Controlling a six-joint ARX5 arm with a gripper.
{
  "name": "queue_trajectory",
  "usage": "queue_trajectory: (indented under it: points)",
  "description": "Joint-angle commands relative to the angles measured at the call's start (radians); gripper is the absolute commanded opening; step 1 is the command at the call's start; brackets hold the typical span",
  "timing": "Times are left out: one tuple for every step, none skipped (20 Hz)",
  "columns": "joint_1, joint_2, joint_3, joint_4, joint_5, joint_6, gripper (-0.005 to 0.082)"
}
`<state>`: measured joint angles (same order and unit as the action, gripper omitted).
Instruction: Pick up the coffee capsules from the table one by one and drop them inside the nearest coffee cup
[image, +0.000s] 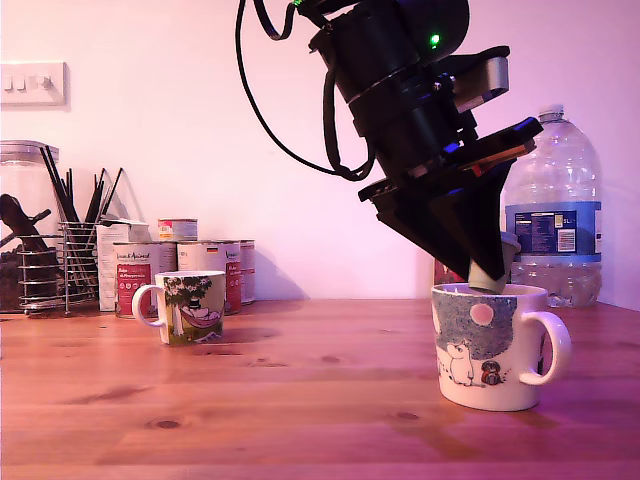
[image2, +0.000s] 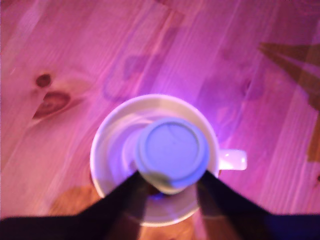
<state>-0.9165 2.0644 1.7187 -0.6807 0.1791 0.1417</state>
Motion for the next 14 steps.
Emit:
queue_trajectory:
  points:
    - [-0.006, 0.017, 0.008, 0.005, 0.000, 0.010, 0.0651]
    - [-0.006, 0.017, 0.008, 0.008, -0.001, 0.008, 0.0652]
    - [-0.006, 0.017, 0.008, 0.010, -0.001, 0.008, 0.0650]
    - [-0.005, 0.017, 0.008, 0.013, -0.001, 0.009, 0.0631]
    - [-0.005, 0.017, 0.007, 0.022, -0.001, 0.010, 0.0586]
    - [-0.006, 0.017, 0.007, 0.034, 0.000, 0.010, 0.0512]
    - [-0.006, 0.014, 0.007, 0.049, 0.000, 0.010, 0.0390]
    - [-0.006, 0.005, 0.007, 0.061, 0.000, 0.010, 0.0242]
    - [-0.005, -0.005, 0.005, 0.074, 0.000, 0.015, 0.0120]
    - [-0.005, -0.016, 0.002, 0.086, -0.001, 0.016, 0.0029]
    - [-0.005, -0.026, 0.001, 0.096, -0.001, 0.016, -0.0028]
    - [-0.002, -0.040, -0.005, 0.107, -0.001, 0.016, -0.0021]
    - [-0.002, -0.055, -0.021, 0.131, -0.001, 0.016, -0.0021]
    - [0.002, -0.075, -0.040, 0.152, -0.001, 0.014, -0.0021]
